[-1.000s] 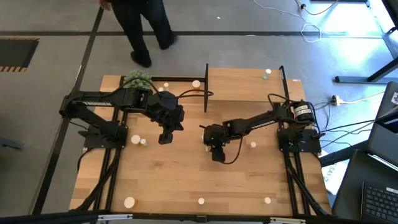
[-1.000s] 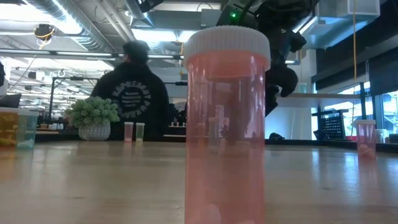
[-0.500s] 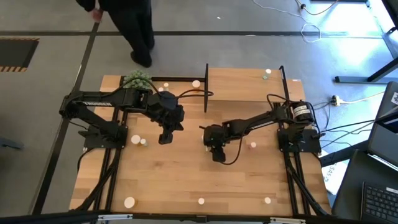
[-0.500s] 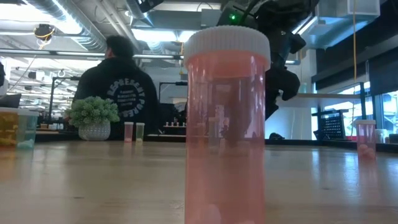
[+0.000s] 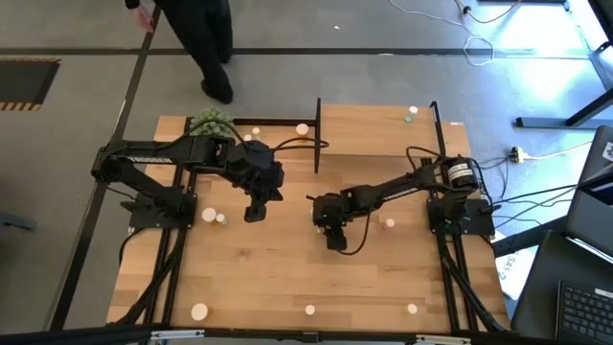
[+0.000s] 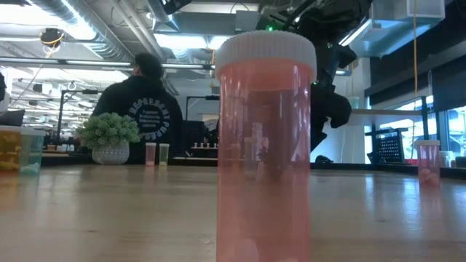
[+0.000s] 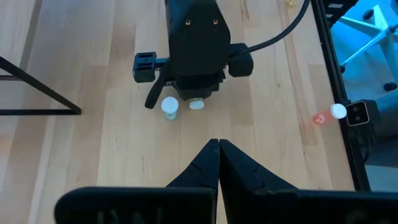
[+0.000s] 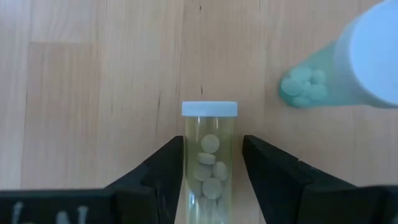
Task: Pick and place medicine bottles onto shelf by color
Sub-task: Put the middle yellow pill bottle on the shelf
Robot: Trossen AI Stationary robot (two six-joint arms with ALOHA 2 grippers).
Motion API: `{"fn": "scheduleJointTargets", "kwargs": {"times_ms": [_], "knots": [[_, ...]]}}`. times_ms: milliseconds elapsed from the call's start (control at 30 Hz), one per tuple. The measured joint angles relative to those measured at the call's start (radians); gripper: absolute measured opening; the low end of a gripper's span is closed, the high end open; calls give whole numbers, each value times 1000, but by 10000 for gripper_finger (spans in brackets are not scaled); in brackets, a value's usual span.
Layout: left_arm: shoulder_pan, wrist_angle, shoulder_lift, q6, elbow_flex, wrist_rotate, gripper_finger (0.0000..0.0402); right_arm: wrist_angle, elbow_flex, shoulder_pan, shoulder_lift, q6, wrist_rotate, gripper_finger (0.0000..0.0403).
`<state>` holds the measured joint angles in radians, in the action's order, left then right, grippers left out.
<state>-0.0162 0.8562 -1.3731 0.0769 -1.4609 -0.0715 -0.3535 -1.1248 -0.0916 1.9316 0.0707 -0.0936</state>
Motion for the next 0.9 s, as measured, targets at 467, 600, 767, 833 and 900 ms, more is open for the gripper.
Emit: {"fn": "scheduleJointTargets", "kwargs": {"times_ms": [467,600,767,833,900], "knots": [[0,0,0,0,0,0,0,0,1,1,1,20,6,105],[0,0,0,0,0,0,0,0,1,1,2,29,4,102],[0,0,0,0,0,0,0,0,2,1,-2,31,1,104],[0,0,0,0,0,0,0,-1,3,1,-9,39,-1,104],[0,0,0,0,0,0,0,-2,5,1,-16,53,-2,104]]}}
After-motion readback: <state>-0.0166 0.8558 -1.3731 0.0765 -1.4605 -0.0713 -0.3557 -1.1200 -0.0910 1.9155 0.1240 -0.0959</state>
